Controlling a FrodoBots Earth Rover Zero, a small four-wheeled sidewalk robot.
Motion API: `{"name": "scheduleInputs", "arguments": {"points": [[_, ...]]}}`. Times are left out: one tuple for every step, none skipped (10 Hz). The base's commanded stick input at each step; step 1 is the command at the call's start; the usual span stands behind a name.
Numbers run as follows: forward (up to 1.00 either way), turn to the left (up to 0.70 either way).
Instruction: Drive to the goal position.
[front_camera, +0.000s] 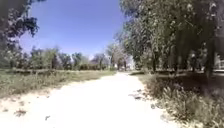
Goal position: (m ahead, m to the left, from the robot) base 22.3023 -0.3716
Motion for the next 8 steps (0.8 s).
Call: {"name": "scheduleInputs", "arguments": {"points": [[0.85, 0.0], [0.85, 0.0], [0.85, 0.0], [0.85, 0.0], [0.85, 0.0], [0.85, 0.0], [0.85, 0.0], [0.85, 0.0]]}}
